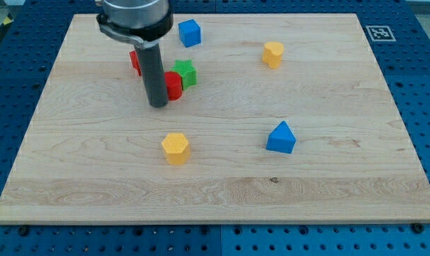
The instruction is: Move your arm around
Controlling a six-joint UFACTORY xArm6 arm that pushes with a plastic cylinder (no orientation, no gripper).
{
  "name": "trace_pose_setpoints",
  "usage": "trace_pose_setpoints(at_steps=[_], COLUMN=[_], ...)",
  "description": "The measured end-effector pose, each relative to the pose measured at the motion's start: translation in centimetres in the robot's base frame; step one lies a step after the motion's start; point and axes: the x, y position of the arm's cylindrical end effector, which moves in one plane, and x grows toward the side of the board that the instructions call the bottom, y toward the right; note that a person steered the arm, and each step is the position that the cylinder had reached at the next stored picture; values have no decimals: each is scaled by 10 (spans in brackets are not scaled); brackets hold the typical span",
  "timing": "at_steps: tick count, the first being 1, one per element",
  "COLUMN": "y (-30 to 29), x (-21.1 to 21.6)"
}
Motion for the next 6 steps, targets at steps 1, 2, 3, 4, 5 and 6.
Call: trace_pose_setpoints(at_steps=[1, 2, 3, 4, 5, 6], y=[13, 78, 121, 124, 121, 83], x=[-5, 0, 24, 33, 36, 36])
